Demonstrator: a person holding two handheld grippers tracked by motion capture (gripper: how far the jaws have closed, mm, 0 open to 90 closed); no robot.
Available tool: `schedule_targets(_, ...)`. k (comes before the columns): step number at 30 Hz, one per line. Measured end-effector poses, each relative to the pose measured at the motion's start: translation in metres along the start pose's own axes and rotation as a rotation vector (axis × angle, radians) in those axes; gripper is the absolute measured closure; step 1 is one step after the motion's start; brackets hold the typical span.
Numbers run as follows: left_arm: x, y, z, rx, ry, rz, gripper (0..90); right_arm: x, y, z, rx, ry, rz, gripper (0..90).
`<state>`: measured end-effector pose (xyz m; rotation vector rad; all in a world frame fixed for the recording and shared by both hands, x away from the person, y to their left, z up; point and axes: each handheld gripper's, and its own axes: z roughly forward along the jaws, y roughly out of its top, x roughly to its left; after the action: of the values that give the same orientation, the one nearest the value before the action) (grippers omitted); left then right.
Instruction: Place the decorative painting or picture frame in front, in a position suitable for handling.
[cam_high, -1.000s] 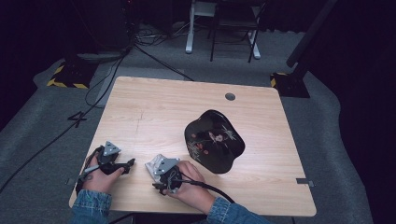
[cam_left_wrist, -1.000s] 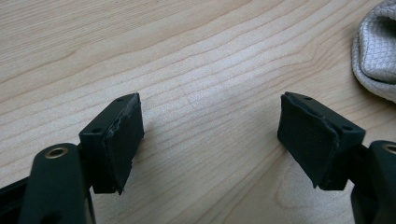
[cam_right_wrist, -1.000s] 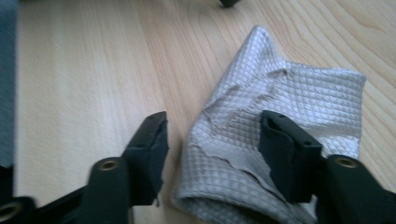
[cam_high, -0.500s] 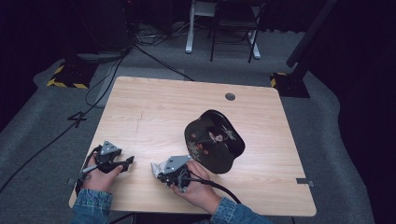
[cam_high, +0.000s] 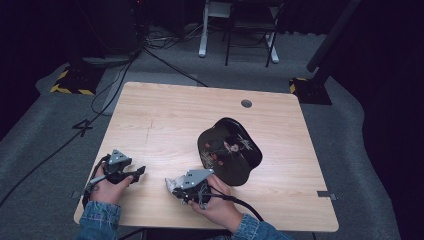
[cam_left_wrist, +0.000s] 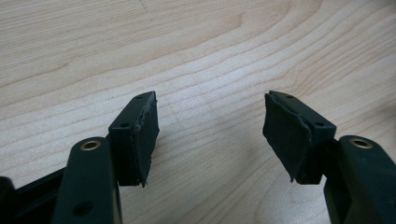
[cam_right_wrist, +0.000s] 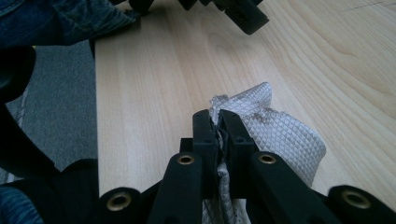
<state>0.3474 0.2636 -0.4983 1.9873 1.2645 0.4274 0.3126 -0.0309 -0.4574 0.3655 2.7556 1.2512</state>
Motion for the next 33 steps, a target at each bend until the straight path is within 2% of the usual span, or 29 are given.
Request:
schedule_targets(5,-0.001,0.001,0.0,-0.003,0.003,0.002,36.2,0.005,-0.002,-0.01,-0.016,0.01,-0.029,86.1)
schedule_targets(10,-0.004,0.002,0.002,0.005,-0.001,0.014,36.1,0.009,-0.011,-0.015,0.015,0.029,-0.04,86.1)
schedule_targets(16,-0.007,0.004,0.005,0.009,-0.007,0.027,36.0,0.015,-0.036,-0.037,0.026,0.074,-0.064,86.0)
schedule_targets(19,-0.009,0.004,0.006,0.017,-0.013,0.028,36.1,0.015,-0.05,-0.045,0.038,0.07,-0.075,85.8)
schedule_targets(22,-0.013,0.006,0.008,0.016,-0.014,0.038,36.1,0.013,-0.065,-0.046,0.079,0.071,-0.078,85.1)
schedule_targets(24,-0.015,0.008,0.009,0.018,-0.026,0.049,36.1,0.012,-0.071,-0.046,0.087,0.077,-0.068,80.0)
schedule_targets(27,-0.019,0.01,0.01,0.007,-0.037,0.048,36.1,0.011,-0.072,-0.048,0.065,0.087,-0.046,65.6)
schedule_targets(28,-0.02,0.013,0.011,0.005,-0.04,0.06,36.1,0.012,-0.072,-0.049,0.05,0.082,-0.041,61.8)
schedule_targets(30,-0.024,0.017,0.011,-0.004,-0.057,0.058,36.2,0.011,-0.07,-0.057,0.008,0.064,-0.028,55.9)
schedule_targets(31,-0.024,0.017,0.011,-0.004,-0.057,0.058,36.4,0.011,-0.07,-0.057,0.008,0.064,-0.028,55.9)
schedule_targets(32,-0.026,0.019,0.011,-0.008,-0.061,0.064,36.5,0.01,-0.068,-0.067,-0.029,0.04,-0.013,53.1)
schedule_targets(33,-0.031,0.024,0.011,-0.011,-0.062,0.072,36.9,0.009,-0.068,-0.072,-0.044,0.021,-0.009,52.4)
